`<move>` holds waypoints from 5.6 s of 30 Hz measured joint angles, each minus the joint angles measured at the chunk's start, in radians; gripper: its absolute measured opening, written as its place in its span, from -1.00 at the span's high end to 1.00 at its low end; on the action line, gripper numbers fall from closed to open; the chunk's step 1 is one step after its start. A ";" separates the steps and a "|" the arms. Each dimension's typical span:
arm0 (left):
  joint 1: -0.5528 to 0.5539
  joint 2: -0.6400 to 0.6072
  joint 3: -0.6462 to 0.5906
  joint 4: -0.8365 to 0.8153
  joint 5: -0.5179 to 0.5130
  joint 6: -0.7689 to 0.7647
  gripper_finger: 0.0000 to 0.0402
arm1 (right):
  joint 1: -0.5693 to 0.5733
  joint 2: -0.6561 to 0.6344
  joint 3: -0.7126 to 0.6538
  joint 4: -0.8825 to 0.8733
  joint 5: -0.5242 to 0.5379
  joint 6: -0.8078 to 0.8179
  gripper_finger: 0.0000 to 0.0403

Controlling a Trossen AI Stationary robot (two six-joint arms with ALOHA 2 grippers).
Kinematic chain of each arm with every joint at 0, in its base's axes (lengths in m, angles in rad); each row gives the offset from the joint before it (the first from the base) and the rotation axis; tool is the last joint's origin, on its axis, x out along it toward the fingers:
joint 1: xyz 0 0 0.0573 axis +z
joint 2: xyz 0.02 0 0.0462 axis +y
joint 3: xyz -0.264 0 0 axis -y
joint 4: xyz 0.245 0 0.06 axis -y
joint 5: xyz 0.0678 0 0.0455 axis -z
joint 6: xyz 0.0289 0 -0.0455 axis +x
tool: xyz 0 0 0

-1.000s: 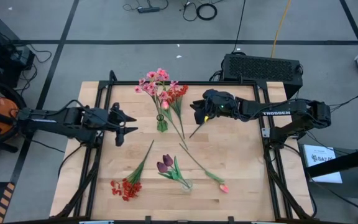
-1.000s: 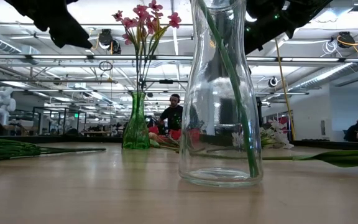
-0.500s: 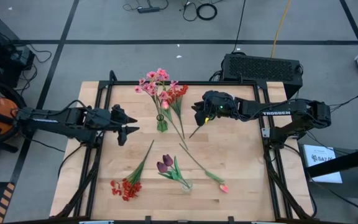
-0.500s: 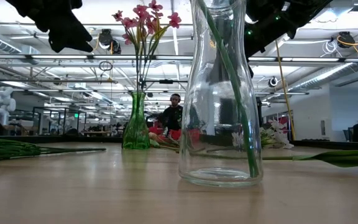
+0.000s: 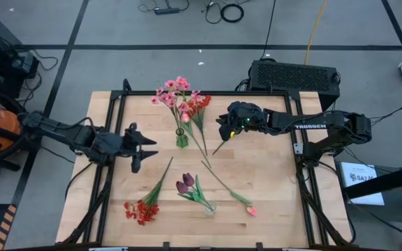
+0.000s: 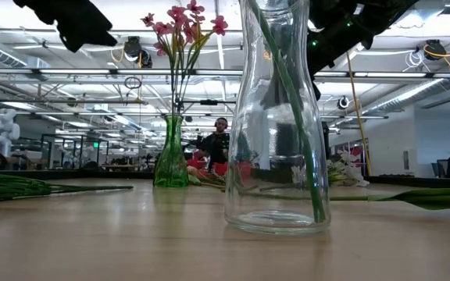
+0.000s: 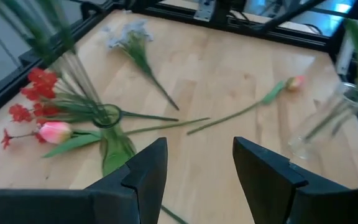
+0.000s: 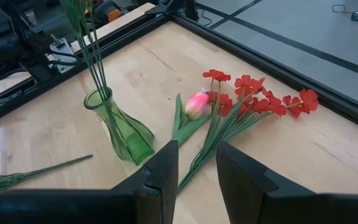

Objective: Sort flowers into vase by color
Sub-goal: Put the white flowers into the green vase

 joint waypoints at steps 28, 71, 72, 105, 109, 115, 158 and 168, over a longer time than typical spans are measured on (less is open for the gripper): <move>-0.055 -0.002 0.000 -0.002 0.000 0.025 0.06 | -0.113 0.001 0.082 -0.361 0.087 0.545 0.22; -0.054 -0.002 0.000 -0.097 -0.010 0.033 0.06 | -0.071 0.415 0.577 -1.089 0.102 0.969 0.48; -0.054 -0.002 0.000 -0.100 -0.010 0.032 0.06 | -0.071 0.415 0.573 -1.089 0.107 0.970 0.44; -0.054 -0.002 0.000 -0.099 -0.007 0.023 0.06 | -0.213 0.409 0.123 -0.534 0.103 1.032 0.19; -0.054 -0.002 0.000 -0.098 -0.008 0.024 0.06 | -0.234 0.409 0.120 -0.535 0.108 0.617 0.30; -0.055 -0.002 0.000 -0.098 -0.010 0.024 0.06 | -0.222 0.409 0.121 -0.510 0.038 0.282 0.74; -0.055 -0.002 0.000 -0.099 -0.001 0.026 0.06 | 0.008 -0.234 -0.478 1.138 -0.350 -0.185 0.98; -0.055 -0.002 0.000 -0.099 -0.005 0.051 0.06 | 0.113 0.006 -0.206 1.237 -0.336 -0.462 1.00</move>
